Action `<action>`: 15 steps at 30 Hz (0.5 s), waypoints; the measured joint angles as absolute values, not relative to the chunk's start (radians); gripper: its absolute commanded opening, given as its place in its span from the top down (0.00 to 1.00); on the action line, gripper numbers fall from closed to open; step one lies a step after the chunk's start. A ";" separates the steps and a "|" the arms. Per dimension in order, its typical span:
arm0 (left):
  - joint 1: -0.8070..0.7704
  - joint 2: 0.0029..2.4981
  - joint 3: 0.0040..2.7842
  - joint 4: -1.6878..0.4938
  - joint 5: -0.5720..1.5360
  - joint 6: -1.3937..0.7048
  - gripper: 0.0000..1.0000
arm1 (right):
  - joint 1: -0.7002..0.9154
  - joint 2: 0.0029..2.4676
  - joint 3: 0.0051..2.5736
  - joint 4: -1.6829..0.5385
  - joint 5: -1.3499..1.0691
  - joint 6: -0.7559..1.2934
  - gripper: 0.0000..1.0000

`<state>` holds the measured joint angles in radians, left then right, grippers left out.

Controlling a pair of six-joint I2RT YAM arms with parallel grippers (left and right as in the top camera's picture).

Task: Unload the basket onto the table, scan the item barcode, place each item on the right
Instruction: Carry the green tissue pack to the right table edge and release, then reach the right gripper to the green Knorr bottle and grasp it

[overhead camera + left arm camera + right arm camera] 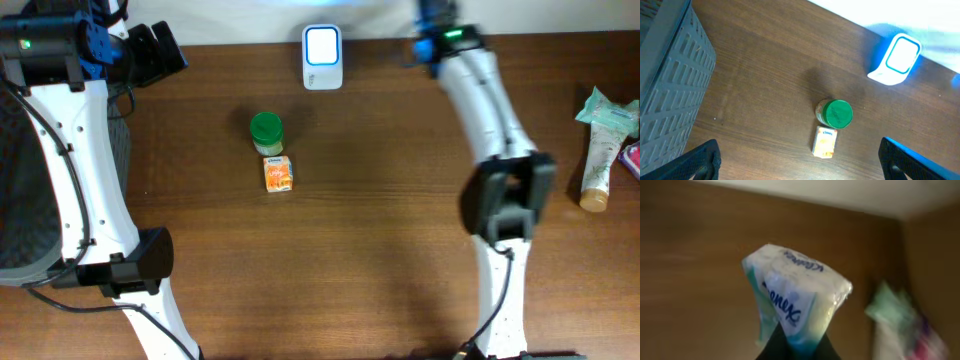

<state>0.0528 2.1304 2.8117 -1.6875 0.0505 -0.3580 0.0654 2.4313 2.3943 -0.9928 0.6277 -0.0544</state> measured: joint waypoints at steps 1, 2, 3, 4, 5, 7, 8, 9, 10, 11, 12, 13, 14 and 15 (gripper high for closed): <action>0.053 2.130 2.812 -1.687 0.051 -0.358 0.01 | -0.010 2.420 2.395 -1.075 0.645 -0.020 0.96; 0.053 2.130 2.812 -1.688 0.051 -0.358 0.01 | -0.066 2.418 2.395 -1.114 0.650 0.006 0.96; 0.053 2.130 2.812 -1.688 0.052 -0.358 0.01 | -0.159 2.418 2.386 -1.142 0.647 0.037 0.84; 0.053 2.130 2.812 -1.687 0.052 -0.358 0.01 | -0.220 2.418 2.377 -1.160 0.627 0.054 0.64; 0.053 2.130 2.812 -1.687 0.052 -0.358 0.01 | -0.271 2.418 2.373 -1.169 0.589 0.065 0.24; 0.053 2.130 2.812 -1.687 0.052 -0.358 0.01 | -0.339 2.418 2.372 -1.171 0.507 0.079 0.01; 0.053 2.130 2.812 -1.687 0.052 -0.358 0.01 | -0.373 2.418 2.372 -1.171 0.465 0.080 0.01; 0.053 2.130 2.812 -1.687 0.052 -0.358 0.01 | -0.404 2.418 2.372 -1.171 0.422 0.082 0.01; 0.053 2.130 2.812 -1.687 0.053 -0.358 0.01 | -0.424 2.418 2.372 -1.171 0.375 0.083 0.01; 0.053 2.130 2.812 -1.687 0.052 -0.358 0.01 | -0.431 2.418 2.372 -1.171 0.351 0.084 0.01; 0.053 2.130 2.812 -1.687 0.053 -0.358 0.01 | -0.440 2.418 2.372 -1.172 0.302 0.084 0.01; 0.053 2.130 2.812 -1.687 0.052 -0.358 0.01 | -0.442 2.418 2.372 -1.175 0.234 0.084 0.01; 0.053 2.130 2.812 -1.687 0.052 -0.358 0.01 | -0.438 2.418 2.372 -1.182 0.130 0.084 0.01; 0.053 2.130 2.812 -1.687 0.052 -0.358 0.01 | -0.433 2.418 2.372 -1.194 0.037 0.086 0.01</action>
